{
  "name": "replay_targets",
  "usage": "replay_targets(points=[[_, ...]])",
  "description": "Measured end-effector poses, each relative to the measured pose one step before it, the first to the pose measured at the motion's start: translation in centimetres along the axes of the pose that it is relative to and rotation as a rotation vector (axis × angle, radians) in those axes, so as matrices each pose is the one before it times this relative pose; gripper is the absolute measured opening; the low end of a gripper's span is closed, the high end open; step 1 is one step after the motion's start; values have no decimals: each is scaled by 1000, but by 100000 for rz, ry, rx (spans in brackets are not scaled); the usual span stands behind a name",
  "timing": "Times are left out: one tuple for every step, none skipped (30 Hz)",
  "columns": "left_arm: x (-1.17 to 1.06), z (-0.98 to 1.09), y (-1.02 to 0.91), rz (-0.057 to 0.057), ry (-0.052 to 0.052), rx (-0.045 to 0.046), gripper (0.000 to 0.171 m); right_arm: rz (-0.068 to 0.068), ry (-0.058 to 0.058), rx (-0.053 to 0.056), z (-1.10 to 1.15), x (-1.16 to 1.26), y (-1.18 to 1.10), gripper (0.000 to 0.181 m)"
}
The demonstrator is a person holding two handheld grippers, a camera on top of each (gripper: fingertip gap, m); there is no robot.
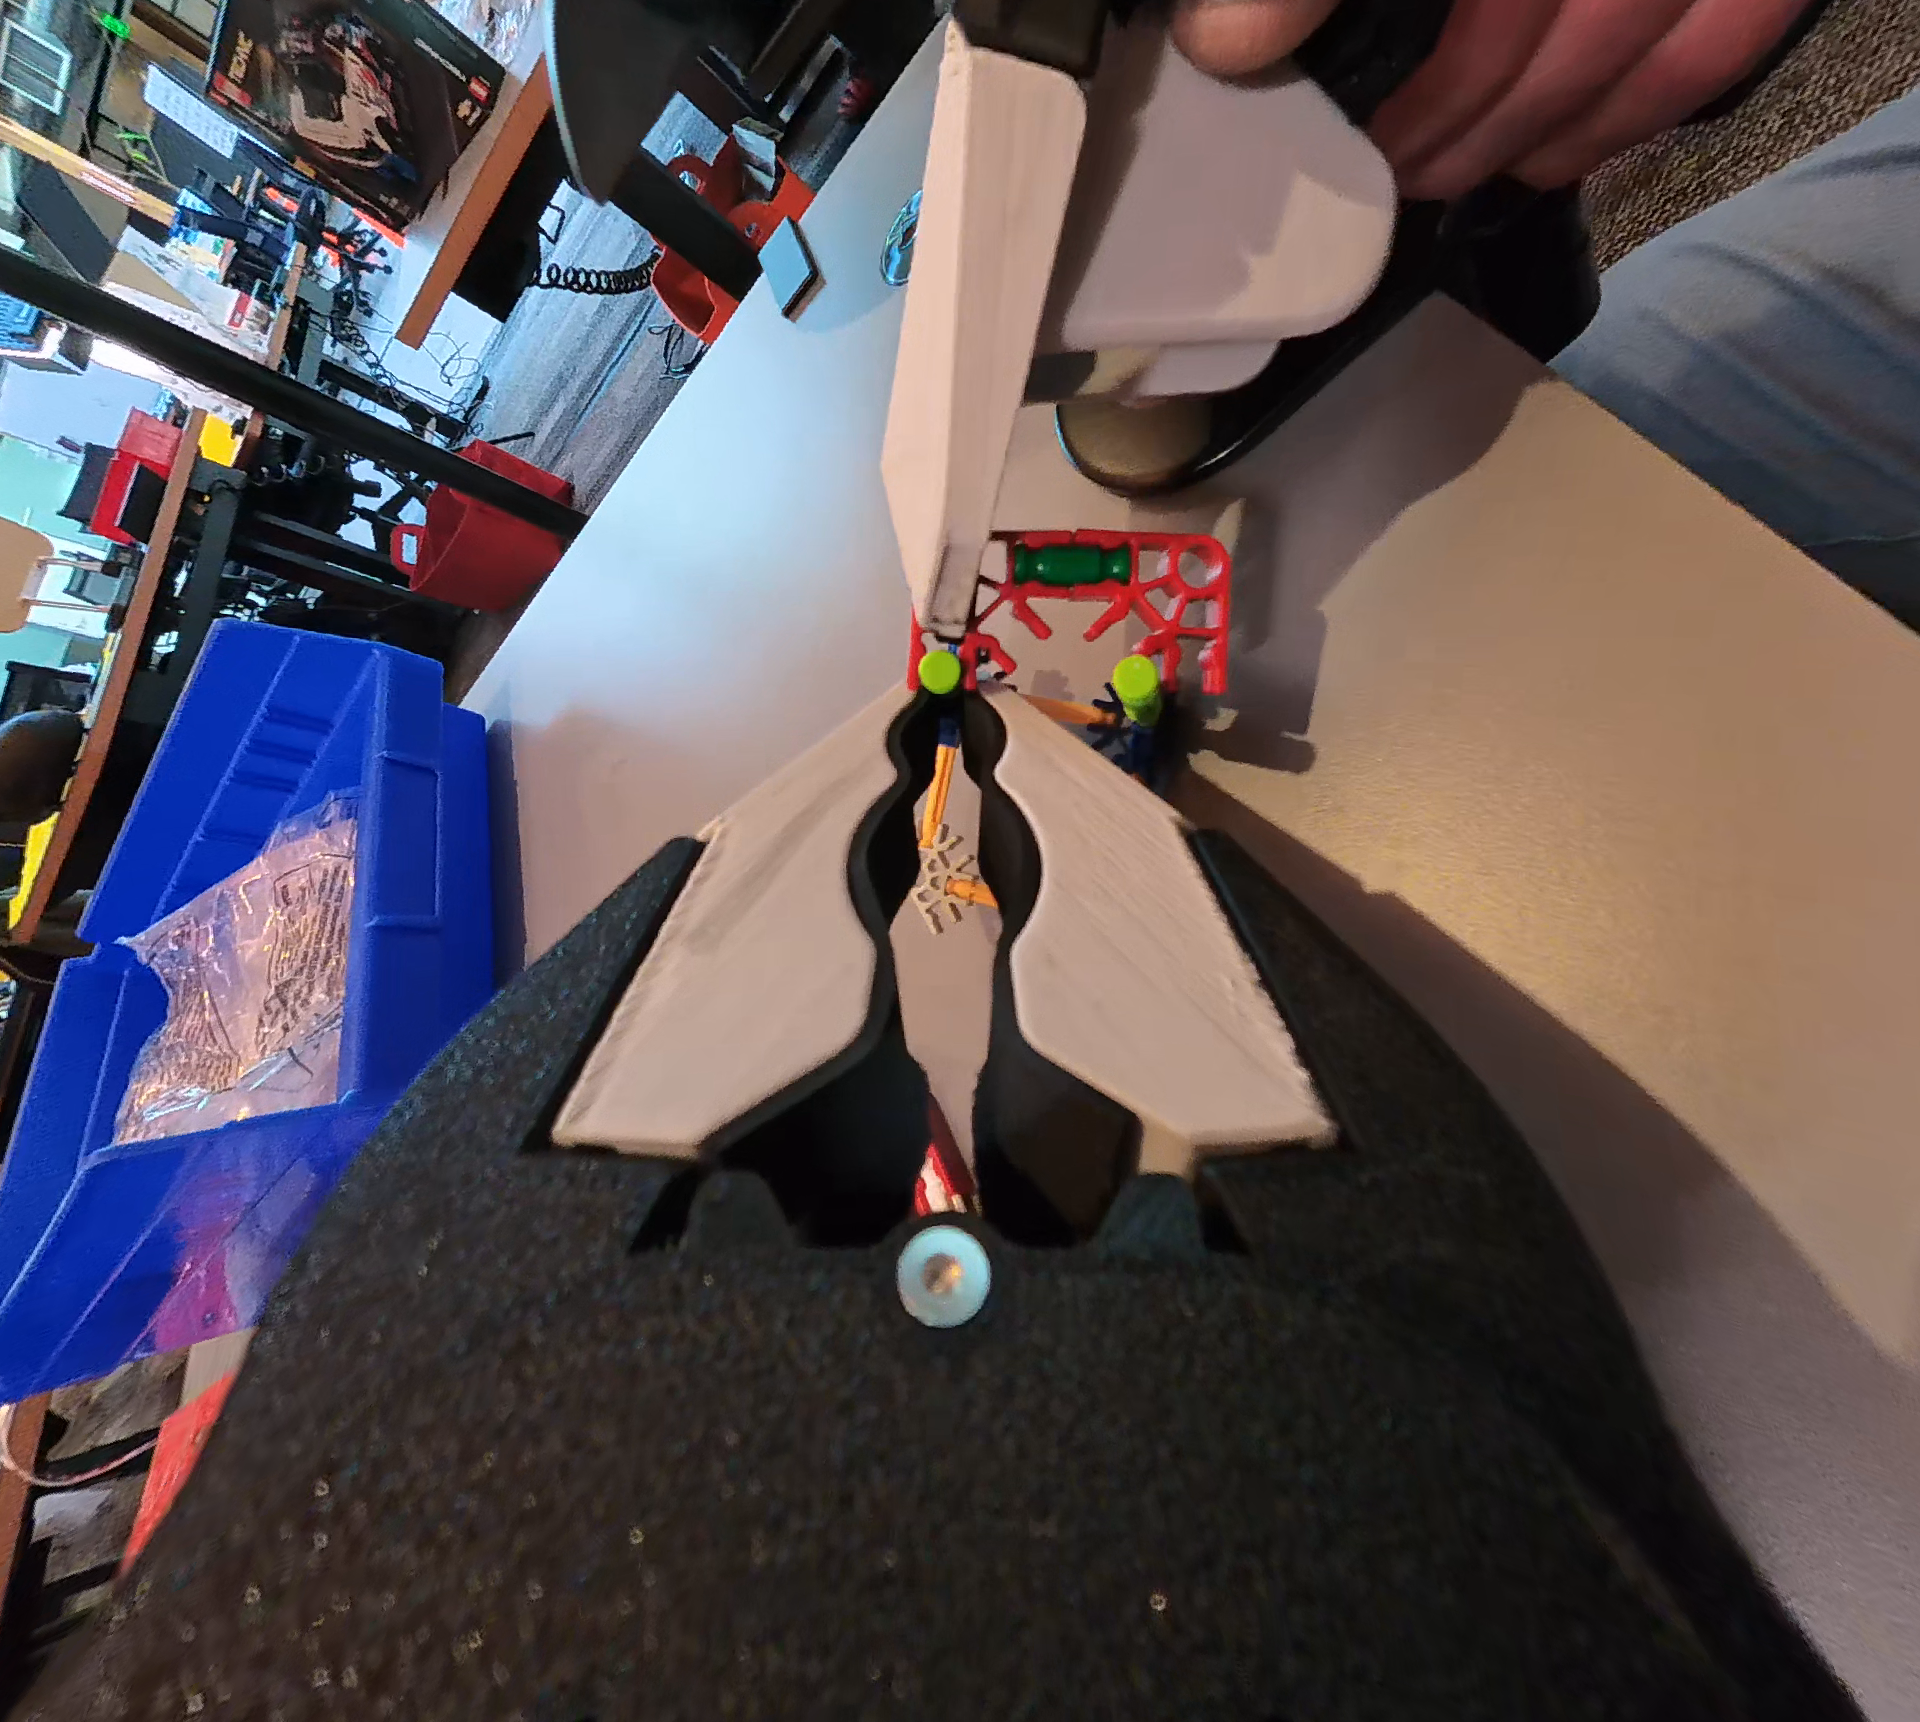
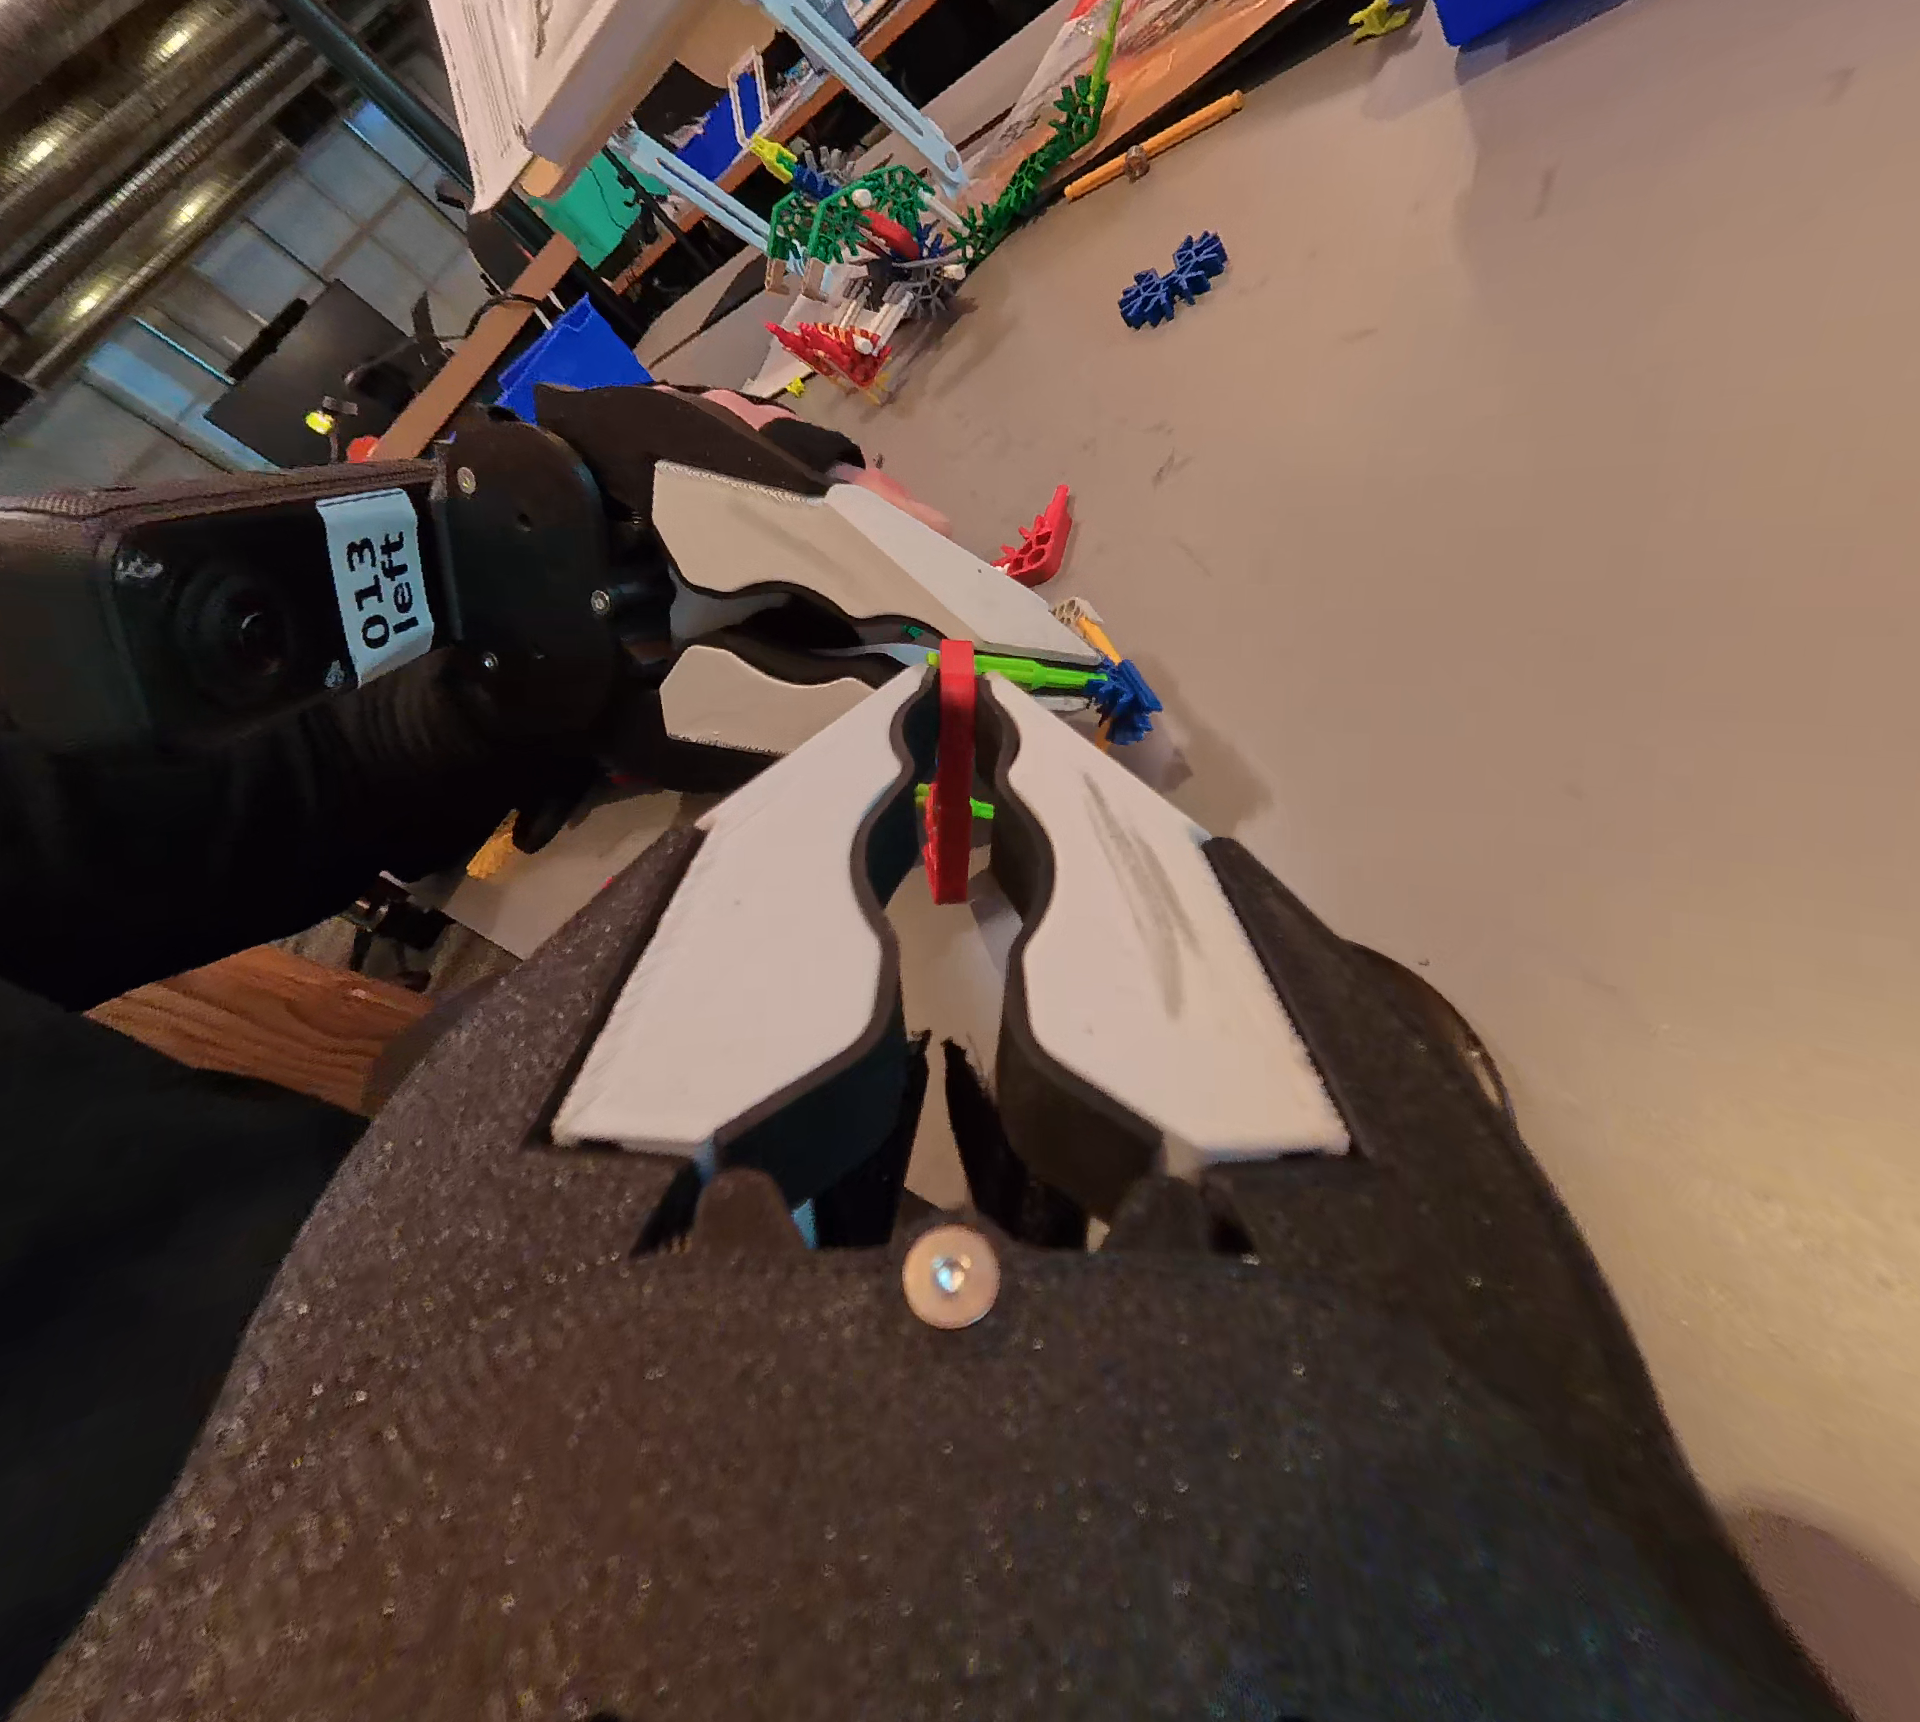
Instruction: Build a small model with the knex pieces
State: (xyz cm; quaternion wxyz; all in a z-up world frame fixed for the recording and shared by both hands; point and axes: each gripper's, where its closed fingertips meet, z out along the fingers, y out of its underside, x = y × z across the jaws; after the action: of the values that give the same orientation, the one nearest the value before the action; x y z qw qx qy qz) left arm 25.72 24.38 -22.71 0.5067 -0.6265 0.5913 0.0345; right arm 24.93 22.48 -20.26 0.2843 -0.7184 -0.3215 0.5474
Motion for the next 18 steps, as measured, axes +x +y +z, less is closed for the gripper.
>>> replay_targets(points=[[-3, 50, 51, -374, 177, -395, 0, -718, 663, -644, 27, 63, -2, 4], [6, 60, 59, 246, -54, -496, 0, -840, 665, -718, 14, 63, 43, 4], [16, -5, 3, 499, -37, -125, 0, -762, 194, -857, 2, 2, 41, 4], [47, -4, 10, -46, 193, -101, 0, -375, 102, -956, 18, -13, 40, 4], [109, 62, 154, 125, 458, -751, 0, -598, 769, -1171, 96, 62, 113, 4], [161, 101, 222, 596, 544, -895, 0, -849, 1116, -1416, 128, 131, 187, 4], [193, 113, 167, 105, 891, -740, 0, -271, 521, -1134, 96, 137, 198, 4], [112, 104, 111, 228, 394, -551, 0, 895, -463, -185, 57, 104, 89, 4], [-27, 20, 11, 56, -150, -125, 0, 639, -740, 452, 10, 40, 15, 4], [2, -4, -36, 8, 37, 105, 0, -139, -310, 214, -10, -14, -22, 4], [1, 9, 27, -309, 107, -177, 0, 25, 182, -145, 10, 16, -21, 4], [-29, 20, 109, -723, 485, -449, 0, 596, 166, -251, 77, 45, -25, 4], [-15, -19, 78, -327, 689, 0, 0, 868, -559, -572, 57, 14, -11, 4], [7, -50, 5, -713, 934, 274, 0, 1244, -1151, -801, 16, -33, -49, 4], [-33, -10, -8, -1113, 732, 8, 0, 1485, -1108, -588, -1, -11, -57, 4], [-91, 34, 69, -34, -72, -203, 0, 1340, -691, -304, 13, 47, -64, 4], [-78, 13, 34, 98, -143, 105, 0, 877, -491, 93, 5, 40, -77, 5], [-42, 1, -12, -352, 5, 408, 0, 706, -471, 362, -6, 30, -83, 5]])
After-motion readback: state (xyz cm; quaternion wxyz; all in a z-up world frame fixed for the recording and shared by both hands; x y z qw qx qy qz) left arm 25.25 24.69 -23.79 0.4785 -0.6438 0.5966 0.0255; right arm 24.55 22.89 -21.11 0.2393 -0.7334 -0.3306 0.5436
